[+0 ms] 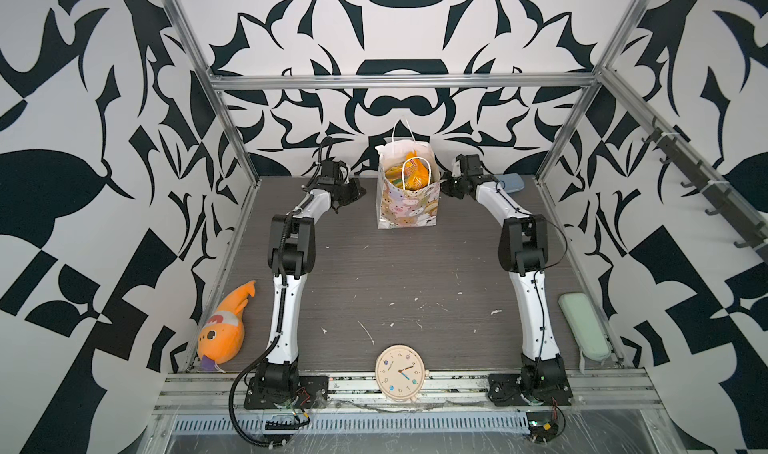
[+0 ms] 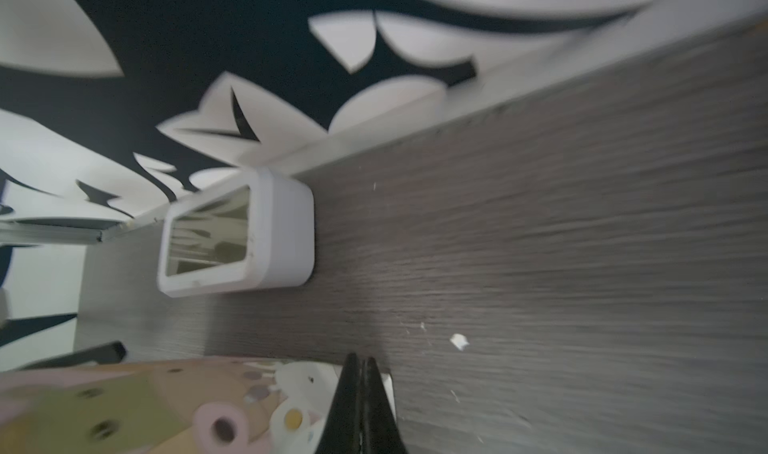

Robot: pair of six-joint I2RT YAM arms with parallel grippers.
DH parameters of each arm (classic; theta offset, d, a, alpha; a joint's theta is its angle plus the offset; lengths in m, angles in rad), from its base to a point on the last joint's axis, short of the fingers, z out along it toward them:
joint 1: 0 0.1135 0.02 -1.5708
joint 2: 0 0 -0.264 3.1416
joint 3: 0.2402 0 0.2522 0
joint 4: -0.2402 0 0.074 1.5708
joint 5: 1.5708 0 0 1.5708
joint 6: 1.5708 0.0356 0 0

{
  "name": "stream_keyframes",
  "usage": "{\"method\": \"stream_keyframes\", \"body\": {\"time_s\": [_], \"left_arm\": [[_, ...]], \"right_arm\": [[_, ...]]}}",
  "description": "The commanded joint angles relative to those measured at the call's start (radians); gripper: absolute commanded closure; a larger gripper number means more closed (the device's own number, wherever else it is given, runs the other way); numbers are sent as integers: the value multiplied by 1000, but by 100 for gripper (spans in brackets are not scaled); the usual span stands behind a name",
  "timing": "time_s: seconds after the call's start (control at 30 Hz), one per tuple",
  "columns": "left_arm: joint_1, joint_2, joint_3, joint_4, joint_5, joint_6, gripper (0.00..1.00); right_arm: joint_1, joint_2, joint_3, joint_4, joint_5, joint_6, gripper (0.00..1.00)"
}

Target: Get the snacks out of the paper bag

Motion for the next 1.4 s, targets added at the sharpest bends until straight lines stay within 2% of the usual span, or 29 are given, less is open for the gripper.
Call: {"method": "stream_keyframes", "body": {"time_s": [0.0,0.17,0.4,0.57,0.87,1.1,1.23,1.37], "left_arm": [[-28,61,18,-47,-8,-28,100],[-28,63,8,-48,-10,-41,100],[2,0,-136,57,-38,-82,100],[-5,-13,-150,27,-14,-59,100],[-15,-207,-466,140,-45,-48,100],[-52,-376,-724,209,-107,-90,100],[-85,-451,-841,231,-138,-117,100],[-126,-520,-945,257,-182,-170,100]], "right_arm": [[18,-9,38,0,-39,-19,100],[36,-11,-17,45,-71,-10,100],[80,-123,-255,218,-128,5,100],[115,-190,-383,299,-116,29,100],[174,-313,-539,328,-64,70,100],[191,-469,-780,411,25,145,100],[191,-562,-913,417,72,118,100],[173,-618,-965,343,104,68,96]]}}
